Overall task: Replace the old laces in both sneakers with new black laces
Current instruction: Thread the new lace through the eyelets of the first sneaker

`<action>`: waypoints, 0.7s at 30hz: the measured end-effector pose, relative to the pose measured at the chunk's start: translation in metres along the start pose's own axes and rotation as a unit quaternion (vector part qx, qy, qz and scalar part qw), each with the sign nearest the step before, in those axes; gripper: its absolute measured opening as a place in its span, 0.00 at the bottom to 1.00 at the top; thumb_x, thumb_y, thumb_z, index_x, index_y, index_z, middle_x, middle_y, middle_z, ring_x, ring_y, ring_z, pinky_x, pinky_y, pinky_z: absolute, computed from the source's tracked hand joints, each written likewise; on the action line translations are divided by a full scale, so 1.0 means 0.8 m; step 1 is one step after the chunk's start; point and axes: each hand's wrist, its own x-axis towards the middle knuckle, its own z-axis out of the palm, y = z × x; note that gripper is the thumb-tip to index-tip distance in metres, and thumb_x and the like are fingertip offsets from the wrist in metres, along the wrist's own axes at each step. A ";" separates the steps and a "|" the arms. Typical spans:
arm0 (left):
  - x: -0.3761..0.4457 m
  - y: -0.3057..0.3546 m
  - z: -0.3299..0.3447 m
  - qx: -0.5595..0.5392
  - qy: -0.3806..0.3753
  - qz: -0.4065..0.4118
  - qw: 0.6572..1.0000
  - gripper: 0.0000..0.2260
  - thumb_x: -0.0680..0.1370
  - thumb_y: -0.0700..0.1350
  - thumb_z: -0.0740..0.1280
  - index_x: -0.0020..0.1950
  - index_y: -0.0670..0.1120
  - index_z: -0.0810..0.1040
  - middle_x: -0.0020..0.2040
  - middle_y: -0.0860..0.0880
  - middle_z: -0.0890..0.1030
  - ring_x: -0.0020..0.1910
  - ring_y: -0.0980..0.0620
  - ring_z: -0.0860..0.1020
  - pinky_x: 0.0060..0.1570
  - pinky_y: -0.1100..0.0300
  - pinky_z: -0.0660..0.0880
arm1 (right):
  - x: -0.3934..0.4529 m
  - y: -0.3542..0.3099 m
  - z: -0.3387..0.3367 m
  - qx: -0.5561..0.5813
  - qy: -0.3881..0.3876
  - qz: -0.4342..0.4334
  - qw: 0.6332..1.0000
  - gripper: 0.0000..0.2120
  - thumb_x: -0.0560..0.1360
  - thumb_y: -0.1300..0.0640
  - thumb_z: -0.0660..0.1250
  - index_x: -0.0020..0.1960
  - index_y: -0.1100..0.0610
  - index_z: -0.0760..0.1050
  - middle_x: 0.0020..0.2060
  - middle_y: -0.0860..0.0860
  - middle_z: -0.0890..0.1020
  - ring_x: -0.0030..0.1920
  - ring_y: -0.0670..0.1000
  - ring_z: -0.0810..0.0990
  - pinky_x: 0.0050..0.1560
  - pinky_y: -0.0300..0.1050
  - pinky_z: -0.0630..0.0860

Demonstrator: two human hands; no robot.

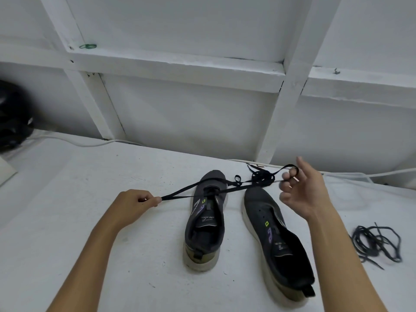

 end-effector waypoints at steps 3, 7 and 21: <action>0.000 -0.005 0.006 0.010 0.007 -0.003 1.000 0.12 0.77 0.57 0.70 0.38 0.52 0.83 0.29 0.54 0.75 0.31 0.54 0.71 0.33 0.61 0.65 | 0.002 0.001 -0.015 -0.460 0.140 -0.023 0.877 0.18 0.79 0.45 0.64 0.41 0.59 0.80 0.33 0.50 0.83 0.33 0.51 0.75 0.34 0.42 0.69; -0.002 0.007 0.009 0.007 0.007 0.019 1.000 0.10 0.79 0.54 0.69 0.41 0.53 0.83 0.33 0.51 0.79 0.31 0.56 0.72 0.32 0.62 0.66 | -0.005 0.015 0.003 -0.693 0.220 -0.078 0.682 0.22 0.77 0.40 0.68 0.59 0.58 0.79 0.58 0.55 0.80 0.57 0.60 0.80 0.48 0.48 0.72; -0.023 0.092 -0.010 -0.065 -0.031 0.185 0.980 0.06 0.78 0.53 0.70 0.43 0.57 0.84 0.40 0.54 0.83 0.37 0.55 0.76 0.41 0.61 0.73 | -0.008 0.090 0.158 -0.669 -0.191 -0.277 0.663 0.07 0.80 0.50 0.64 0.52 0.48 0.81 0.45 0.47 0.83 0.49 0.53 0.79 0.50 0.51 0.78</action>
